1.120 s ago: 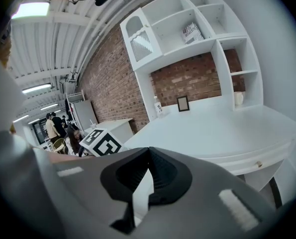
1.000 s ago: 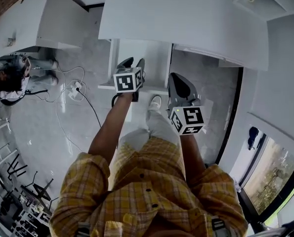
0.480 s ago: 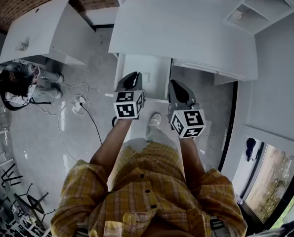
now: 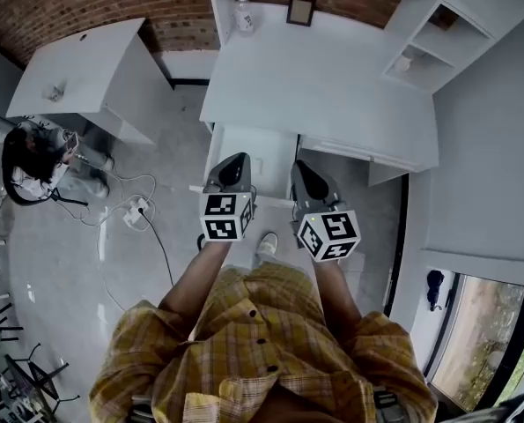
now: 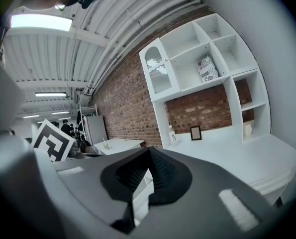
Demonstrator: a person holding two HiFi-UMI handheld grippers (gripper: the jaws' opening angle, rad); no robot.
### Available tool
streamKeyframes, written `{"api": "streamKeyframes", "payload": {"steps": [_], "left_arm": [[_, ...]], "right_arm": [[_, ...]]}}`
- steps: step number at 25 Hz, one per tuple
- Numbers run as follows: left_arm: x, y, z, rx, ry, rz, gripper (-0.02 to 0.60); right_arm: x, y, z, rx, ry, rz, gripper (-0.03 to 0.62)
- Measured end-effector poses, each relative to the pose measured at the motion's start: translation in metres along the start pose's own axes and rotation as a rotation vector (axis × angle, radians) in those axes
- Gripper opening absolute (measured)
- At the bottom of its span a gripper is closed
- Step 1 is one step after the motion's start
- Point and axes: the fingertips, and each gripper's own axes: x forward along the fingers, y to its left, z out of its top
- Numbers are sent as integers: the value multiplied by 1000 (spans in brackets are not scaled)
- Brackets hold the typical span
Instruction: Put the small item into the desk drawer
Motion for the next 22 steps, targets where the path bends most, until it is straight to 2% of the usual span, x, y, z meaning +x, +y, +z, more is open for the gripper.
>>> {"api": "streamKeyframes", "payload": {"steps": [10, 22], "left_arm": [[-43, -32, 41, 75, -114, -17, 3], [-68, -34, 54, 96, -172, -28, 3]], "right_arm": [[-23, 13, 27, -30, -37, 16, -3], [-21, 14, 40, -36, -68, 12, -3]]}}
